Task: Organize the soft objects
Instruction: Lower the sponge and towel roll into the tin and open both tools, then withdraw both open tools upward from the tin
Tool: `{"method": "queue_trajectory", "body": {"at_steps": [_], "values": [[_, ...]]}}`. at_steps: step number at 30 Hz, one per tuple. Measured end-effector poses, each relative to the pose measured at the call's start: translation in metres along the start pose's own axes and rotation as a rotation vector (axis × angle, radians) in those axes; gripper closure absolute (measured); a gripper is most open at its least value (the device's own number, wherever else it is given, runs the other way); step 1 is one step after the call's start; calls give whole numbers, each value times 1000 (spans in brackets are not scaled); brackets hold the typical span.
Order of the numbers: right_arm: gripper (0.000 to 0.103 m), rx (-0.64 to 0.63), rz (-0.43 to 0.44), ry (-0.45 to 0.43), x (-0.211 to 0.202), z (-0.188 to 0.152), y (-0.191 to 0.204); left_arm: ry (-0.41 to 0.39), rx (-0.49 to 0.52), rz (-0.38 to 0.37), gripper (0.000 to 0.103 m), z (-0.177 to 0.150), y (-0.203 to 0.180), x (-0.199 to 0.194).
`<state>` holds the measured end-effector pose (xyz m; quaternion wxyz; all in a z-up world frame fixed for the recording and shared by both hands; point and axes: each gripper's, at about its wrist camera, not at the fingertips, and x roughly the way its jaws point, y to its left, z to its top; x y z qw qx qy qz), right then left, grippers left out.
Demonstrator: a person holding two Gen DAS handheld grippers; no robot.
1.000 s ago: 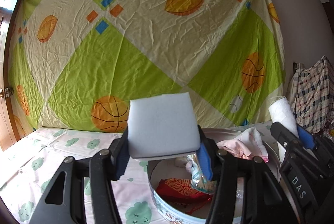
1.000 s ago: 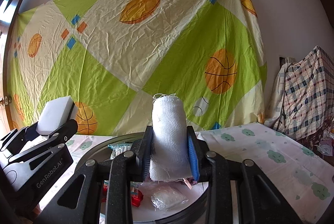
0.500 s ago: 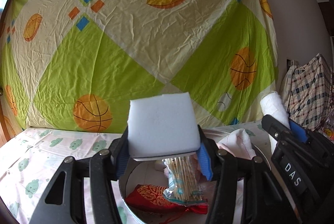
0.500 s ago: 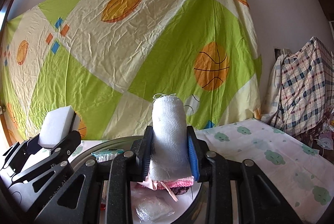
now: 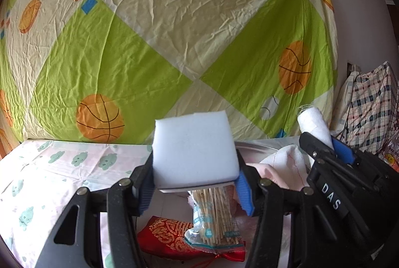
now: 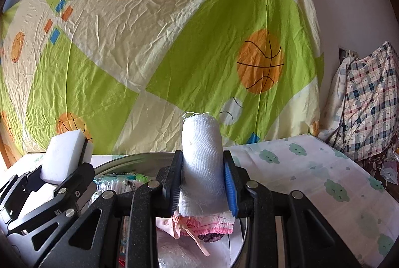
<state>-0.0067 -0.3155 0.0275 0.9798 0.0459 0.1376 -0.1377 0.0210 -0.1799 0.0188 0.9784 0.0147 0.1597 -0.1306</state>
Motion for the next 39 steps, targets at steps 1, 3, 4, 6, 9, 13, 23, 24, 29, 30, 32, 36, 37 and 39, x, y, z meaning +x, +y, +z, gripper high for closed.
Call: {"method": "queue_trajectory", "body": {"at_steps": [1, 3, 4, 6, 9, 13, 23, 24, 29, 30, 32, 36, 37, 39], "values": [[70, 7, 6, 17, 4, 1, -1, 11, -4, 1, 48, 0, 1, 3], [70, 17, 9, 35, 11, 2, -3, 35, -15, 3, 48, 0, 4, 9], [70, 20, 9, 40, 14, 3, -3, 44, -23, 1, 48, 0, 7, 11], [70, 17, 8, 45, 17, 5, -3, 53, -31, -3, 48, 1, 9, 14], [70, 11, 20, 56, 21, 10, 0, 51, -37, -9, 48, 5, 10, 15], [70, -4, 35, 105, 29, 15, 5, 66, -23, -12, 48, 9, 5, 19], [70, -20, 75, 295, 65, 12, 8, 237, -25, -9, 48, 10, 4, 47], [70, -23, 97, 321, 69, 11, 8, 248, -23, -3, 48, 8, 5, 49], [62, -22, 111, 352, 74, 7, 9, 310, -23, 15, 43, 2, 6, 57], [55, -15, 106, 359, 75, 6, 7, 314, -17, 24, 37, 1, 6, 57], [48, 22, 115, 359, 75, 6, 1, 321, -19, 34, 14, 1, 9, 58], [16, 90, 158, 302, 64, 11, -7, 333, -49, -15, 0, 4, 14, 54], [16, 89, 156, 290, 61, 11, -7, 322, -45, -24, 0, 4, 13, 51], [16, 81, 157, 294, 60, 11, -4, 339, -14, -28, 0, 2, 7, 52]]}}
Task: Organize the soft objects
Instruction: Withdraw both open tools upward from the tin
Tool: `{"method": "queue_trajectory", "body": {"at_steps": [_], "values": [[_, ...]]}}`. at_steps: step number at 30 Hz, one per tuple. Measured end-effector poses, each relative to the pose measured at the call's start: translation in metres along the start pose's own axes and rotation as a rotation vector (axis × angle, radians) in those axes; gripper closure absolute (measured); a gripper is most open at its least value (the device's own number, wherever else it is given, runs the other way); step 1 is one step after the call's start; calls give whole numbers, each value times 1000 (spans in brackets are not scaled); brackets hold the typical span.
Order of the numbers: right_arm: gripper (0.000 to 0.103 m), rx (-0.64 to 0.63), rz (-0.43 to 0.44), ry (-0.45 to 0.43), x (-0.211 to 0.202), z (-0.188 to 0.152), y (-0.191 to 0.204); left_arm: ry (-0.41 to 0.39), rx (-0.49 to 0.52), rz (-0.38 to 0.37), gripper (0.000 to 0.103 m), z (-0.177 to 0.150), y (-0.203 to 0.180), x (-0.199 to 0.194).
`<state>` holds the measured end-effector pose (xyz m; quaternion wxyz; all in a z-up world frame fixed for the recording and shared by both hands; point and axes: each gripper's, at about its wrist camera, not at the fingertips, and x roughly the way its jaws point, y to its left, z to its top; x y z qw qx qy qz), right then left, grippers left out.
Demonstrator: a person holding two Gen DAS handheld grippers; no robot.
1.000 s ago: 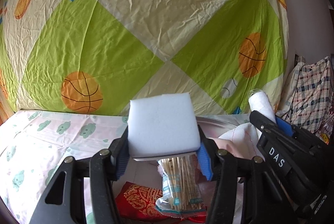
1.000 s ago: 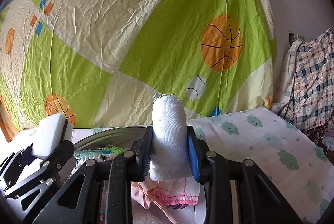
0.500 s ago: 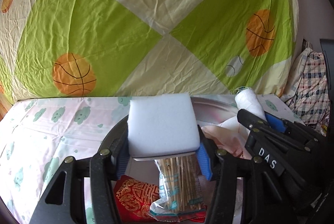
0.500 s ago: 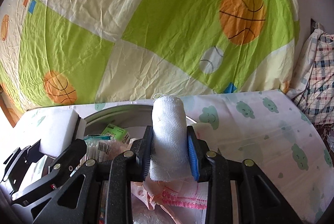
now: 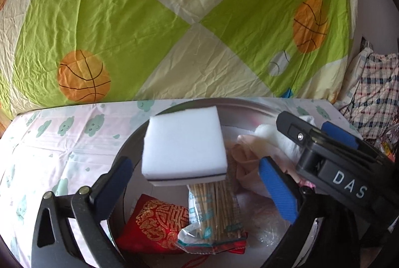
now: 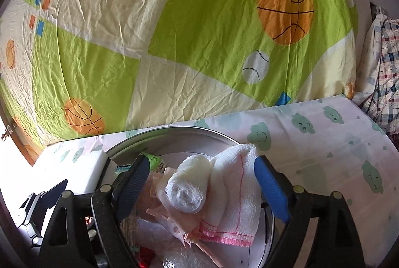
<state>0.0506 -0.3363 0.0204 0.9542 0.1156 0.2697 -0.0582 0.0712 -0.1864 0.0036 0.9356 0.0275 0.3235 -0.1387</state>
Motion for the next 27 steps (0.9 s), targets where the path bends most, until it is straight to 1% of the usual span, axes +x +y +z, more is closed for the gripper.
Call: {"method": "queue_trajectory", "body": {"at_steps": [2, 5, 10, 13, 16, 20, 22, 25, 27], "values": [[15, 5, 2, -12, -3, 0, 0, 17, 30, 25, 0, 0, -5, 2], [15, 33, 14, -64, -13, -2, -4, 2, 37, 26, 0, 0, -6, 0], [15, 108, 35, -130, -26, -6, -16, -1, 12, 19, 0, -1, -2, -1], [15, 127, 16, -156, -30, -9, -20, -2, 3, 26, 0, -3, 0, -1], [15, 112, -32, -180, -34, -14, -17, -7, 16, 50, 0, -7, -1, 0], [15, 72, -67, -222, -44, -23, -11, -63, 46, 78, 0, -10, -5, -8], [15, 44, -81, -250, -48, -27, -7, -78, 56, 86, 0, -11, -7, -10], [15, -4, -120, -303, -53, -35, 1, -117, 45, 90, 0, -13, -4, -15], [12, -29, -140, -332, -56, -40, 5, -148, 29, 94, 0, -14, -1, -20]]}}
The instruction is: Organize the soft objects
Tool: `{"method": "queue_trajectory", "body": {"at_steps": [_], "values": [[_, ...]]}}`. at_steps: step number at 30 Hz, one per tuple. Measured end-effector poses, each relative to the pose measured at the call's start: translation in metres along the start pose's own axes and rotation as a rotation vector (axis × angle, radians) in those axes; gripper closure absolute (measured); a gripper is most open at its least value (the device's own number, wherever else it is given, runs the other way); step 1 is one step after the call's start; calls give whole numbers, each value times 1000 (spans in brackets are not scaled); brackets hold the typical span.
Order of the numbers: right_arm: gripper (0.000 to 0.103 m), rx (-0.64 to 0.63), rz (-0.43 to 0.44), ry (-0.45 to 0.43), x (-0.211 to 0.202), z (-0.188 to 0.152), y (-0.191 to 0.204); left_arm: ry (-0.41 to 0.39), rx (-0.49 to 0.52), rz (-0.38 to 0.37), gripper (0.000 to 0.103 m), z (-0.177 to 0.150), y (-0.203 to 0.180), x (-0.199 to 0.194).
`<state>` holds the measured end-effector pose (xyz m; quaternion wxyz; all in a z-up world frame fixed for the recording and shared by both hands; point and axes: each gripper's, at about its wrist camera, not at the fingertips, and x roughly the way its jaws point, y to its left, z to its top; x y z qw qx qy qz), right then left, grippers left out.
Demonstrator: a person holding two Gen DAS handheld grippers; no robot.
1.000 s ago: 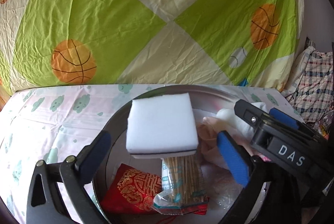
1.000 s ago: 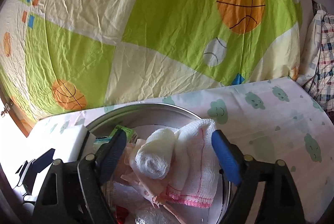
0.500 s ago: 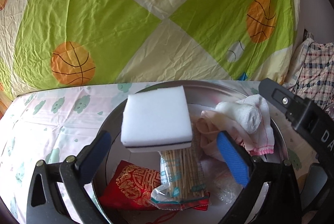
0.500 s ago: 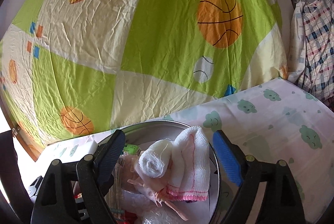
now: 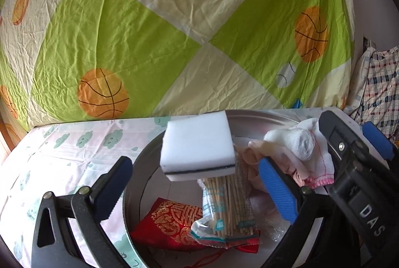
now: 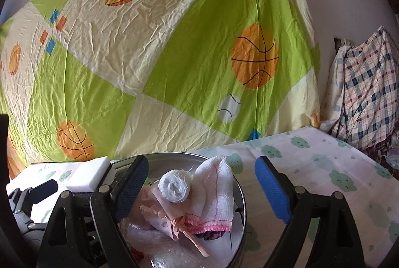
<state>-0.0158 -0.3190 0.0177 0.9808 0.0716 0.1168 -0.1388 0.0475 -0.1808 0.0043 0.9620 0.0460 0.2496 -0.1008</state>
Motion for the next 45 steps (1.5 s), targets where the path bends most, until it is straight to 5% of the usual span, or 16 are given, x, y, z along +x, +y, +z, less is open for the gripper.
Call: {"method": "queue_trajectory", "body": {"at_steps": [6, 17, 45], "values": [[9, -8, 1, -42, -12, -5, 6, -102, 4, 71, 0, -5, 5, -13], [8, -32, -22, -84, -29, -12, 12, -194, 6, 69, 0, -18, 4, -25], [4, 23, -111, -279, -94, -20, -1, -231, -65, 36, 0, -38, 24, -60]]}}
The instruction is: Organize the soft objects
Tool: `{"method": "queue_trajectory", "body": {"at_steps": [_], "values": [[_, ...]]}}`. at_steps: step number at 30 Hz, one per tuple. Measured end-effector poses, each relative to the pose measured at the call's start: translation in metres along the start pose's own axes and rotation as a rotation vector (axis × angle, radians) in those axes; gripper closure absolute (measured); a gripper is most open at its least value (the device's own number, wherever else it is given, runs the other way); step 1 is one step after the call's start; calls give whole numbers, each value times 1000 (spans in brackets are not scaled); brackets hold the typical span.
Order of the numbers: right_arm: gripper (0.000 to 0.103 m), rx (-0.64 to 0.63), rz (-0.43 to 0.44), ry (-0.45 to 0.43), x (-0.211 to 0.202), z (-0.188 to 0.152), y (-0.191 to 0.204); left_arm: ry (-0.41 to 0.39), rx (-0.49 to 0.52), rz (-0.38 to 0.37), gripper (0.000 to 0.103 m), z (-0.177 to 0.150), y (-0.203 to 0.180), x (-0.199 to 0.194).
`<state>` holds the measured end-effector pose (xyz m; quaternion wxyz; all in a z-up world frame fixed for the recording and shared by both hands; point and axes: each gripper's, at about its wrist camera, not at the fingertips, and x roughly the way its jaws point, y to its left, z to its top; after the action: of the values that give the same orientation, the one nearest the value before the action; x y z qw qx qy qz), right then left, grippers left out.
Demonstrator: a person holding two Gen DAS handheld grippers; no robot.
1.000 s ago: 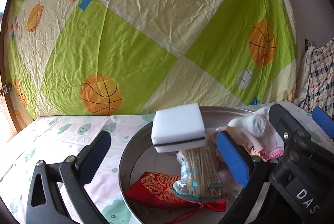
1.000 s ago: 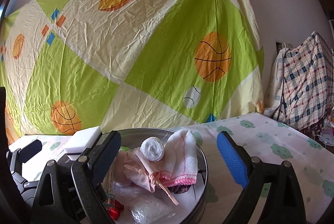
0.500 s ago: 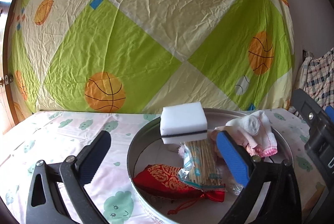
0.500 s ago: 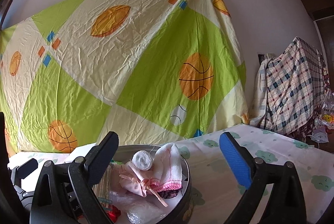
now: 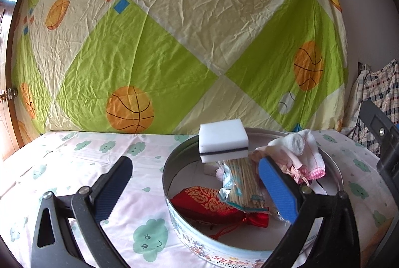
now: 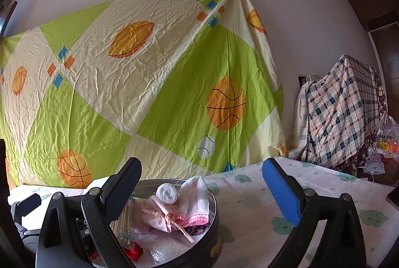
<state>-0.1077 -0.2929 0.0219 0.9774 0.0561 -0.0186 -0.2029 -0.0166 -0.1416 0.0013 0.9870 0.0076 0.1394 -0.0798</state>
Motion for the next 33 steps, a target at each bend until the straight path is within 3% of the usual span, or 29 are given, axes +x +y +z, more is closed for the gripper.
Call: {"method": "queue_trajectory", "body": {"at_steps": [15, 33], "values": [[3, -34, -27, -25, -12, 2, 1, -3, -4, -2, 0, -2, 2, -9], [1, -43, -37, -129, -40, 5, 0, -44, 10, 24, 0, -3, 2, -22]]}}
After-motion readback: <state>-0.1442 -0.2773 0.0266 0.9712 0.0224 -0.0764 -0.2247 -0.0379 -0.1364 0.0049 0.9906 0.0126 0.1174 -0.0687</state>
